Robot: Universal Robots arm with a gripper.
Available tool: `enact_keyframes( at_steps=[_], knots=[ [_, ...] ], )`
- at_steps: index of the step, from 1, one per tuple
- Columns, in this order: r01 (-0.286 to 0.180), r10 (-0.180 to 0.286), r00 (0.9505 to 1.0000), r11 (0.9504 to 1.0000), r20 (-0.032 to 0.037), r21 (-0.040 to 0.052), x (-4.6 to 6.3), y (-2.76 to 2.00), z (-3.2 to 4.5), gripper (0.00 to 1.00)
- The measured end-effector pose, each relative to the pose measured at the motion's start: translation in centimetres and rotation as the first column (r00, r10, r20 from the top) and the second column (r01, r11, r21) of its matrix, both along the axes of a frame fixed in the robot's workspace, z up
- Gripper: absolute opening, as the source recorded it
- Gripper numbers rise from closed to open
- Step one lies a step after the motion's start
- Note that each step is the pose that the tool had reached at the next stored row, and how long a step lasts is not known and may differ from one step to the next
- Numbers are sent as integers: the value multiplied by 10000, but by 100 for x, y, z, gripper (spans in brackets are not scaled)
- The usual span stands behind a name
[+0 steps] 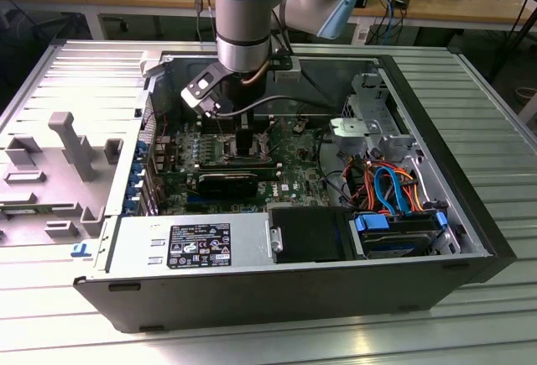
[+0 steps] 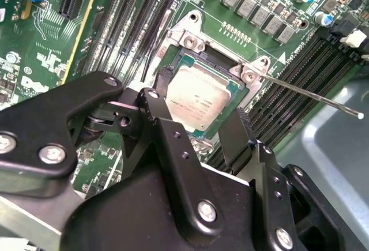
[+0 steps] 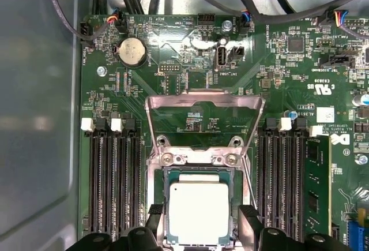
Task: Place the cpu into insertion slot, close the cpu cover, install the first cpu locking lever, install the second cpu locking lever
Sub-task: 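Place the cpu into insertion slot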
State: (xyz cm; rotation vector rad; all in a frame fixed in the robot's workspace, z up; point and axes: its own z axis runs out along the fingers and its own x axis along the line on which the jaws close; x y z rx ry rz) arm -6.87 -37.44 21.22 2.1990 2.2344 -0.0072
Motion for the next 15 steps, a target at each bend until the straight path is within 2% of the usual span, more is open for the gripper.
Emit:
enact_keyframes(
  at_steps=[7,8,9,14,15],
  knots=[
    [-1,1,10000,10000,-1,-6,0,0,44,62],
    [0,0,10000,10000,0,-7,0,0,49,54],
    [0,0,10000,10000,1,-6,0,0,49,42],
    [-2,2,10000,10000,-13,-11,9,-1,54,11],
    [-3,3,10000,10000,-34,-11,18,-1,54,11]
  ],
)
